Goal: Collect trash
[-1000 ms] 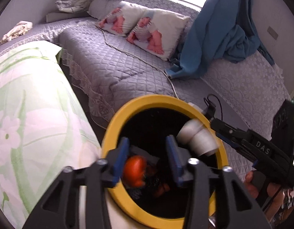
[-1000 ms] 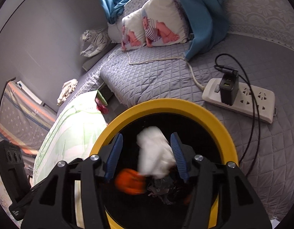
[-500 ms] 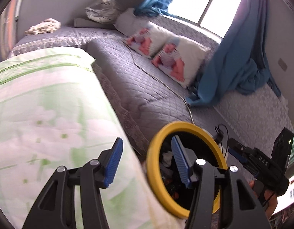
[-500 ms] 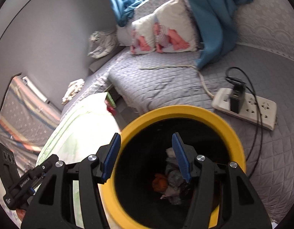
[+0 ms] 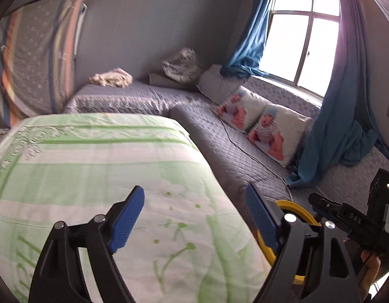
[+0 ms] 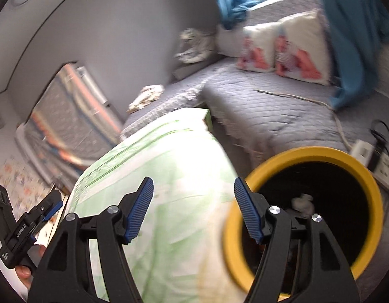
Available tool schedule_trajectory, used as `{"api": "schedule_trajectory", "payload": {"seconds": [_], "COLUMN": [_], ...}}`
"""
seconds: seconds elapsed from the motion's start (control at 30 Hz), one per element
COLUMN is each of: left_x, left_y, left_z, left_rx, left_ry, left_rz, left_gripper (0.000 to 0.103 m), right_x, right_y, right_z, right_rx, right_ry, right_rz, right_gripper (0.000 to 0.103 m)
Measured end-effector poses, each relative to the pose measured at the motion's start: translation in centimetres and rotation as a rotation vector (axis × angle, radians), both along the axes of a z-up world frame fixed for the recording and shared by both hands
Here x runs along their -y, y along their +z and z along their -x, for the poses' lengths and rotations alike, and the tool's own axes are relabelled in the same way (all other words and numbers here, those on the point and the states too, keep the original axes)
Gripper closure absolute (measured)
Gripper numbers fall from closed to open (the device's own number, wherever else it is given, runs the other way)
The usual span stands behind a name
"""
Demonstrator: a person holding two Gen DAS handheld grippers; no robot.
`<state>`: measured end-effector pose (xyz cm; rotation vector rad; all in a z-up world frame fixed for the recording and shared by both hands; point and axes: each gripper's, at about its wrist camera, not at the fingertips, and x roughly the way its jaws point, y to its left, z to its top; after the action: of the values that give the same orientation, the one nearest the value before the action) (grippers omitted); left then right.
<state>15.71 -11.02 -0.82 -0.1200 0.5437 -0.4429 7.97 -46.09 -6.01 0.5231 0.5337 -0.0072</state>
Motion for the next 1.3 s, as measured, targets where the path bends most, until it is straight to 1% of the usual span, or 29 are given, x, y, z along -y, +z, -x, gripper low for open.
{"api": "schedule_trajectory", "payload": {"seconds": [0.1,0.27,0.37,0.4,0.43,0.5,0.53,0.6,0.7,0.8,1.03,1.17,1.3], "left_x": [-2.6,-6.6,-8.9,-9.7,-10.4,-11.3,-11.6,-12.1,-13.0,-13.2,-13.1,-13.2,-13.2], "left_y": [0.9,2.4,3.3,3.5,3.7,3.9,3.9,3.9,3.7,3.4,2.6,2.8,2.9], "left_z": [1.7,3.8,5.4,6.0,6.5,7.4,7.7,8.7,10.2,11.2,12.8,13.3,13.6], "left_rx": [0.044,0.099,0.148,0.161,0.171,0.186,0.192,0.214,0.238,0.244,0.239,0.251,0.259], "left_ry": [0.049,0.125,0.188,0.21,0.228,0.257,0.264,0.288,0.315,0.332,0.344,0.368,0.387], "left_rz": [-0.011,-0.012,-0.017,-0.013,-0.006,0.005,0.004,-0.007,-0.002,-0.007,-0.009,-0.01,-0.009], "left_gripper": [0.019,0.016,0.014,0.012,0.009,0.008,0.008,0.008,0.008,0.008,0.008,0.008,0.008], "right_x": [-2.6,-6.4,-8.5,-9.4,-10.0,-11.3,-11.8,-12.8,-14.3,-15.1,-17.4,-17.6,-17.1], "right_y": [1.1,2.5,3.5,3.9,4.2,4.8,5.1,5.5,5.5,5.3,4.6,4.3,4.0], "right_z": [-0.5,-0.4,-0.1,0.1,0.3,1.2,1.6,2.4,3.5,4.2,6.0,7.0,7.2], "right_rx": [0.017,0.045,0.058,0.068,0.078,0.109,0.124,0.147,0.164,0.175,0.238,0.265,0.263], "right_ry": [0.07,0.106,0.124,0.123,0.117,0.103,0.1,0.071,0.033,-0.008,-0.048,-0.096,-0.135], "right_rz": [0.024,0.065,0.088,0.105,0.121,0.161,0.173,0.208,0.269,0.313,0.424,0.442,0.441], "right_gripper": [0.04,0.038,0.027,0.019,0.017,0.016,0.014,0.011,0.01,0.009,0.008,0.008,0.008]}}
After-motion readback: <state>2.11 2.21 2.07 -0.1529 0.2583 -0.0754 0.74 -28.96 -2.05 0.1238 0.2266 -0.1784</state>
